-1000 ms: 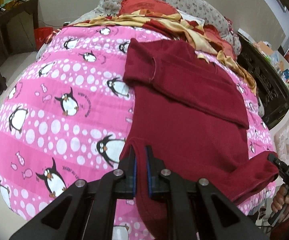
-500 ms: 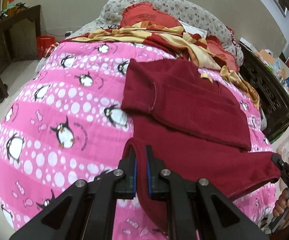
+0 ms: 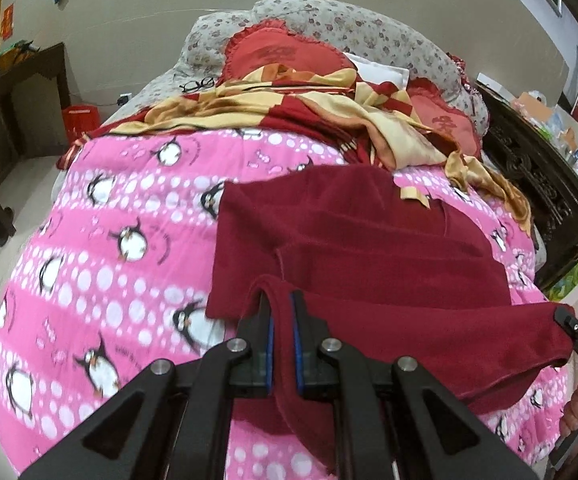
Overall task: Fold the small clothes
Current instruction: 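Lift the hem with both tools and fold it toward the collar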
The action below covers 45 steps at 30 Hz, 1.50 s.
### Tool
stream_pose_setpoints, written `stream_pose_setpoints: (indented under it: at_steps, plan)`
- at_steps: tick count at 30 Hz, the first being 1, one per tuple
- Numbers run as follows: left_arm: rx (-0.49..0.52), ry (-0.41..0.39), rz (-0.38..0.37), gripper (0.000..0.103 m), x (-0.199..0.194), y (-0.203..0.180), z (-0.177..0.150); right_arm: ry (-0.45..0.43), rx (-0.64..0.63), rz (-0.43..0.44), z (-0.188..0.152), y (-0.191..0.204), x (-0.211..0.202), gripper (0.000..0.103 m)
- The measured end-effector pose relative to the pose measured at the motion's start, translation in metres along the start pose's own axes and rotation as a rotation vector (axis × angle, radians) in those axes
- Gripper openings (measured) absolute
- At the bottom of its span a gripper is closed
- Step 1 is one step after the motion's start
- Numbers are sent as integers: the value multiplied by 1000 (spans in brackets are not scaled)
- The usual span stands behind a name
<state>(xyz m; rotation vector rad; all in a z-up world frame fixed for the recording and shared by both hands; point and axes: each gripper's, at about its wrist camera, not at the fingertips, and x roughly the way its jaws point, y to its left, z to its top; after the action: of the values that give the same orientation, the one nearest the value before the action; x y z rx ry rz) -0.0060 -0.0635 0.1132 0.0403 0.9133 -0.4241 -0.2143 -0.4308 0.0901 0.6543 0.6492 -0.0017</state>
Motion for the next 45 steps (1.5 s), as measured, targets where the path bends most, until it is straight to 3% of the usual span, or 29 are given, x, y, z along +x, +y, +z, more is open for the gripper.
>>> stream_pose_setpoints:
  at_steps: [11, 21, 27, 31, 33, 36, 41, 45]
  plan:
    - [51, 5, 37, 8, 51, -23, 51, 18, 45, -55, 42, -29, 47, 22]
    - [37, 61, 67, 8, 102, -19, 65, 77, 65, -93, 62, -50, 92, 22]
    - [16, 54, 46, 8, 106, -20, 75, 66, 80, -78, 70, -54, 97, 22]
    - [-17, 93, 34, 10, 123, -19, 83, 118, 182, -67, 72, -72, 114, 24]
    - [-31, 114, 20, 10, 129, -15, 84, 126, 225, -30, 73, -78, 113, 26]
    - [-45, 117, -26, 13, 125, -10, 84, 104, 188, 16, 73, -73, 97, 34]
    - [-19, 115, -50, 19, 118, -11, 82, 95, 72, -47, 59, -58, 68, 43]
    - [-25, 129, -61, 28, 123, -16, 85, 122, 100, 14, 50, -59, 62, 43]
